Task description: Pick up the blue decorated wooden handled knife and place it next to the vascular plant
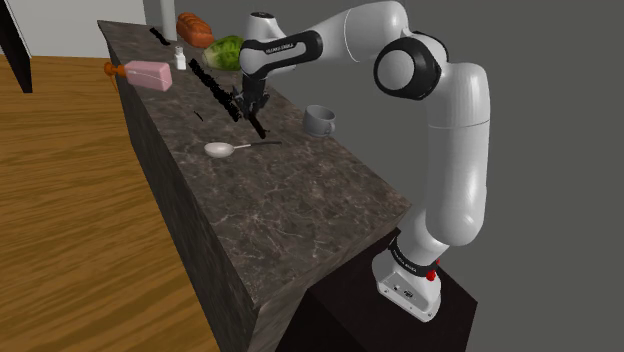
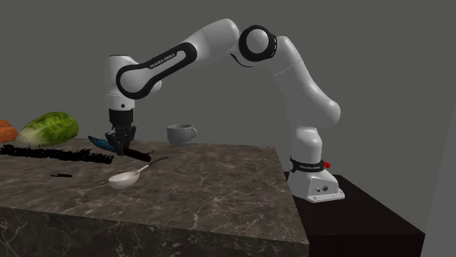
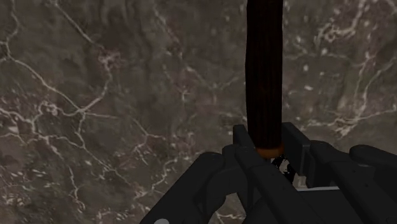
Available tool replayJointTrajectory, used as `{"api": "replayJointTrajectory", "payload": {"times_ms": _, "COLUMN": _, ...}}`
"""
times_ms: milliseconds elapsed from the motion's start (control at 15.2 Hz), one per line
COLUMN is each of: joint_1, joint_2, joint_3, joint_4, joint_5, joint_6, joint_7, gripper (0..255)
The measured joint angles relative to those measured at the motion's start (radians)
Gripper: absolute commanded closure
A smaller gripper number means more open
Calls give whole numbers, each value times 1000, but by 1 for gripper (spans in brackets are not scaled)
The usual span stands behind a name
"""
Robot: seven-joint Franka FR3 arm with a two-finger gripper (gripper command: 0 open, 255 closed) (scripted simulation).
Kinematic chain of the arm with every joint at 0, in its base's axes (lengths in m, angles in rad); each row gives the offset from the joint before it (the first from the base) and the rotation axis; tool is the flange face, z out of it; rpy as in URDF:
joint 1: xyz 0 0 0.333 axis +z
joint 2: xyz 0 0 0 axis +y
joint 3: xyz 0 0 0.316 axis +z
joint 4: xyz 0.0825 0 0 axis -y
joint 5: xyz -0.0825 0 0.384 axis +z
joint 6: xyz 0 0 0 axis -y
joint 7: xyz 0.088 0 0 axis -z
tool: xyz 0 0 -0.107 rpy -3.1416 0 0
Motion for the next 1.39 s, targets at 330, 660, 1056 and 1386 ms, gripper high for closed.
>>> {"api": "replayJointTrajectory", "payload": {"times_ms": 330, "joint_1": -1, "joint_2": 11, "joint_3": 0, "joint_4": 2, "joint_5": 0, "joint_6": 10, "joint_7": 0, "gripper": 255}}
{"api": "replayJointTrajectory", "payload": {"times_ms": 660, "joint_1": -1, "joint_2": 11, "joint_3": 0, "joint_4": 2, "joint_5": 1, "joint_6": 10, "joint_7": 0, "gripper": 0}}
{"api": "replayJointTrajectory", "payload": {"times_ms": 1056, "joint_1": 3, "joint_2": -21, "joint_3": 0, "joint_4": 20, "joint_5": 0, "joint_6": -39, "joint_7": 1, "gripper": 0}}
{"api": "replayJointTrajectory", "payload": {"times_ms": 1386, "joint_1": 5, "joint_2": -50, "joint_3": 0, "joint_4": 32, "joint_5": -1, "joint_6": -81, "joint_7": 1, "gripper": 0}}
